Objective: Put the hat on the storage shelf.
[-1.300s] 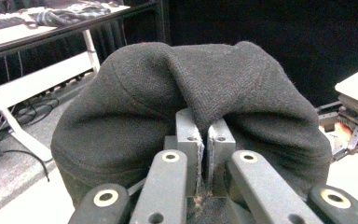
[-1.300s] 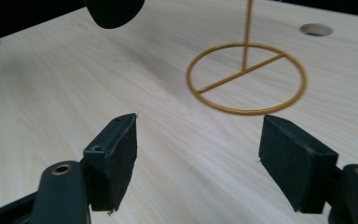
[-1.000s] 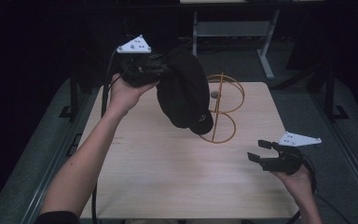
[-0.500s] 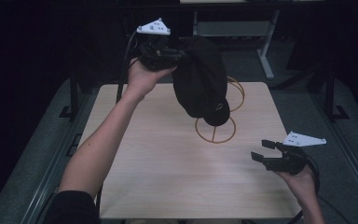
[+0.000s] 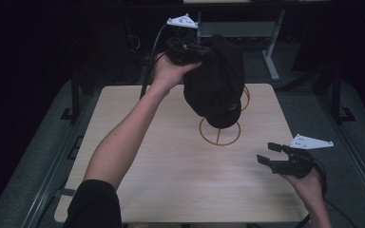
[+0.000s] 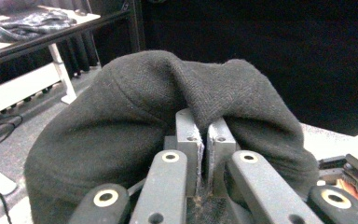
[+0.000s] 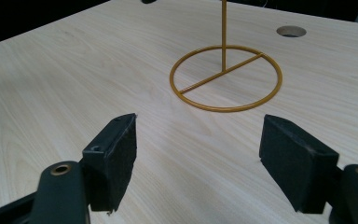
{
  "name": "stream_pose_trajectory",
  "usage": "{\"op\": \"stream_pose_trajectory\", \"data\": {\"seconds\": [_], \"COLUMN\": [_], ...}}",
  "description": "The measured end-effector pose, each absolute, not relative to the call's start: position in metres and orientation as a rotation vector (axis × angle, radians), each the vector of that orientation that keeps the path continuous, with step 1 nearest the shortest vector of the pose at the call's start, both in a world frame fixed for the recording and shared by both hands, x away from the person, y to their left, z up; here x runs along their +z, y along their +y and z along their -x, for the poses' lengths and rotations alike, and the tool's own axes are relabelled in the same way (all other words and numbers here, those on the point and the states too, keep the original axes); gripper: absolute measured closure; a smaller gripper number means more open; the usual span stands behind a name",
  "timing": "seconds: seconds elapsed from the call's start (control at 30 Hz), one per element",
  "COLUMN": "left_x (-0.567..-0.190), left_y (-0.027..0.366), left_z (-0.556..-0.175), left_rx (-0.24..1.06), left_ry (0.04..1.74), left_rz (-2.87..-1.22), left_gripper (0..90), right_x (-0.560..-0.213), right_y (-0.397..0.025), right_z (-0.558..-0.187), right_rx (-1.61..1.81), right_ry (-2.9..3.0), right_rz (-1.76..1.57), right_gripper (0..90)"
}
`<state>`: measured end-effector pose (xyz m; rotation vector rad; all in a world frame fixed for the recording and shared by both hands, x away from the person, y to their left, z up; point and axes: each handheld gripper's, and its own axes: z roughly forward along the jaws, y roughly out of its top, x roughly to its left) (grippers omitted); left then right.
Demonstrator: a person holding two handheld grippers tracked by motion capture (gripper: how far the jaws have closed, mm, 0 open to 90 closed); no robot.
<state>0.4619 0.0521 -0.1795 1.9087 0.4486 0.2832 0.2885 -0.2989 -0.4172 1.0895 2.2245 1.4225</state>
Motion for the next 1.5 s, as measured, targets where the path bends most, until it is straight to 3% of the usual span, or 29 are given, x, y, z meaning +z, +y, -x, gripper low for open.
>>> {"op": "stream_pose_trajectory", "data": {"seconds": [0.67,0.9,1.5], "left_x": [-0.203,-0.211,-0.219], "left_y": [-0.003,-0.015,0.005], "left_z": [-0.484,-0.491,-0.485], "left_rx": [0.241,0.197,0.227], "left_ry": [0.467,0.507,0.511], "left_rz": [-2.027,-2.028,-2.099], "left_gripper": [86.2,68.3,59.4], "right_x": [-0.42,-0.423,-0.427], "right_y": [-0.304,-0.303,-0.3], "right_z": [-0.289,-0.29,-0.289], "right_rx": [1.439,1.413,1.396], "right_ry": [2.215,2.236,2.243], "right_rz": [-1.116,-1.114,-1.124], "right_gripper": [27.2,27.2,26.8]}}
